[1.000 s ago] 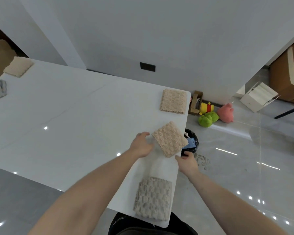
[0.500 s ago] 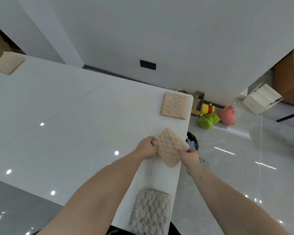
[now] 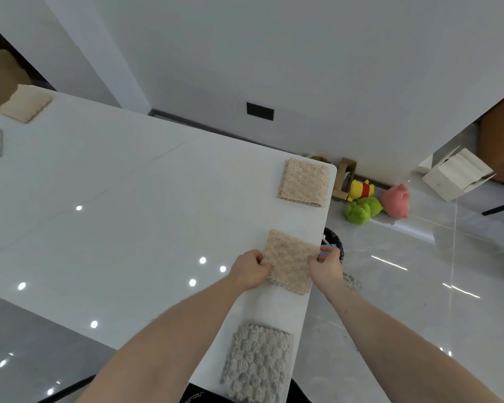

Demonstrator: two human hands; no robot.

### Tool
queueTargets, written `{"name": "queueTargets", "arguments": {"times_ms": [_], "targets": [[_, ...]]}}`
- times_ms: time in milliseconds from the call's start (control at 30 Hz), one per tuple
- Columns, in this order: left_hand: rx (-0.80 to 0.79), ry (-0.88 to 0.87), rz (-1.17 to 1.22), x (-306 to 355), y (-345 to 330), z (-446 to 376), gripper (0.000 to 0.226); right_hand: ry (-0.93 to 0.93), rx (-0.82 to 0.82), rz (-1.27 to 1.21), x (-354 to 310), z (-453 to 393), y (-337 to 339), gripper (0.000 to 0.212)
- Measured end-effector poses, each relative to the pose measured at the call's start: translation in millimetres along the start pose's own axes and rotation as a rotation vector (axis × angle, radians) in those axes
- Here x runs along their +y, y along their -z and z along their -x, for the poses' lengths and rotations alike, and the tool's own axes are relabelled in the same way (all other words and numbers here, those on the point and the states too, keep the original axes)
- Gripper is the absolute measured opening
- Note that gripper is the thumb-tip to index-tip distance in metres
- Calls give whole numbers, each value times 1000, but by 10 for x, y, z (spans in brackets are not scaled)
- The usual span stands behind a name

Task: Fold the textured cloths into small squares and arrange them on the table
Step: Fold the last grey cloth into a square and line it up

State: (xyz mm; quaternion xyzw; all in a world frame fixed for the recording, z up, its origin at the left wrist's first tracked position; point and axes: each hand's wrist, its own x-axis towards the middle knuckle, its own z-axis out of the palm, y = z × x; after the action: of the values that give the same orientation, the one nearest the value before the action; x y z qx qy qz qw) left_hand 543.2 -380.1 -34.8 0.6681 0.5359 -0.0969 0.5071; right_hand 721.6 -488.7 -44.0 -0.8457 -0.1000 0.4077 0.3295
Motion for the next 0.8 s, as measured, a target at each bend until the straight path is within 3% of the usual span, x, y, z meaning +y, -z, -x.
{"name": "queueTargets", "arguments": {"times_ms": [167,267,400,467,567,667,800], "targets": [[17,50,73,53,-23,23,24,22,-10,47,47,20,15,44],[36,35,-57,29,-33,55,44,51,-62,188,33,97,59,55],[257,-366,-417,-21,-104,179,64,431,1,578,181,221,95,67],[129,-483,-551,-56,-164,227,70,548,-85,778,280,281,74,66],[-147,-390,-727,-200,-249,250,74,476,-242,885,390,329,22,67],[-35,-411,-618,-235,-290,346,71,471,-239,836,364,428,8,69],[161,-431,-411,-310,-288,763,71,662,-220,727,511,816,85,68]]}}
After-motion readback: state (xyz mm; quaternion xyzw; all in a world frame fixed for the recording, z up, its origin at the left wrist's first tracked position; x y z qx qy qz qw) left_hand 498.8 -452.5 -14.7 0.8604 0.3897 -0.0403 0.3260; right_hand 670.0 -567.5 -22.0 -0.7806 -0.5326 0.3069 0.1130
